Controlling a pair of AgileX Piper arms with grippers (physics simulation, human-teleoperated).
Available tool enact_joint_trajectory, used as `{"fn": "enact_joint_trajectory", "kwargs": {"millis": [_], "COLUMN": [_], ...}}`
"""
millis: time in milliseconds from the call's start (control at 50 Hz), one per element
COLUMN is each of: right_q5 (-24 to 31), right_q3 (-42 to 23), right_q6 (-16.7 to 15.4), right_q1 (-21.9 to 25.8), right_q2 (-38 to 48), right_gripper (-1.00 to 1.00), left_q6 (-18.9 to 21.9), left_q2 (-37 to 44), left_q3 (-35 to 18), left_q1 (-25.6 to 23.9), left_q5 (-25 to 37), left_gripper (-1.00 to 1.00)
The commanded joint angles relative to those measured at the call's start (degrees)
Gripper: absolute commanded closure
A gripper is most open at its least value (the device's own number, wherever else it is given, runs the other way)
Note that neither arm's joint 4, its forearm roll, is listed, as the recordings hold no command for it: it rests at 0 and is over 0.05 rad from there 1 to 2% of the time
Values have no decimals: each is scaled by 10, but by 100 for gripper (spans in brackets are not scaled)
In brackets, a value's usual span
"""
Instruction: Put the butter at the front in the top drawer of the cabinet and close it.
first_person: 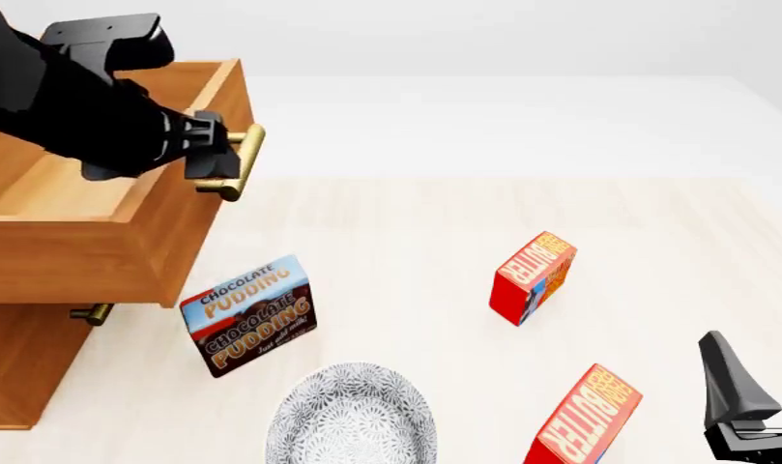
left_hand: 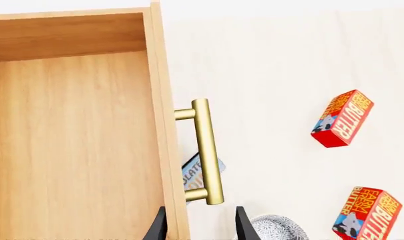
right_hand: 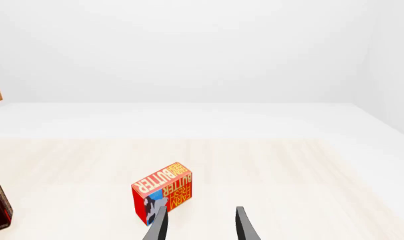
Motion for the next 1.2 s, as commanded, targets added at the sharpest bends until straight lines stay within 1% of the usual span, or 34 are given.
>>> {"fn": "enact_joint_trajectory", "kwargs": {"millis": [20, 180, 340, 500, 580, 620, 680, 700, 740, 760, 840, 860, 900, 960, 1020, 1060, 1080, 1100, 1140, 1200], "right_q5": [5, 5, 5, 5, 5, 5, 5, 5, 5, 5, 5, 5, 5, 5, 5, 5, 5, 5, 5, 5], "right_q3": [1, 1, 1, 1, 1, 1, 1, 1, 1, 1, 1, 1, 1, 1, 1, 1, 1, 1, 1, 1], "right_q6": [0, 0, 0, 0, 0, 0, 0, 0, 0, 0, 0, 0, 0, 0, 0, 0, 0, 0, 0, 0], "right_q1": [0, 0, 0, 0, 0, 0, 0, 0, 0, 0, 0, 0, 0, 0, 0, 0, 0, 0, 0, 0], "right_q2": [-7, -6, -6, -6, -6, -6, -7, -6, -6, -6, -6, -6, -7, -7, -6, -6, -6, -6, -6, -6], "right_gripper": [-100, -100, -100, -100, -100, -100, -100, -100, -100, -100, -100, -100, -100, -100, -100, -100, -100, -100, -100, -100], "left_q6": [64, 72, 88, 95, 105, 105, 109, 113, 122, 131, 139, 139, 139, 140, 138, 154, 154, 150, 150, 162], "left_q2": [-23, -30, -36, -38, -35, -33, -30, -24, -16, -8, 13, 13, 29, 44, 52, 53, 53, 65, 69, 81], "left_q3": [-82, -90, -106, -122, -144, -142, -141, -151, -151, -161, -163, -163, -157, -148, -145, -133, -133, -146, -151, -164], "left_q1": [-9, -12, -9, -22, -37, -41, -47, -61, -67, -79, -109, -109, -134, -148, -155, -141, -141, -166, -166, -171], "left_q5": [31, 46, 66, 76, 80, 78, 74, 68, 67, 57, 38, 38, 13, -3, -9, -16, -16, -25, -27, -27], "left_gripper": [-100, -100, -100, -100, -100, -100, -100, -100, -100, -100, -100, -100, -100, -100, -100, -100, -100, -100, -100, -100]}}
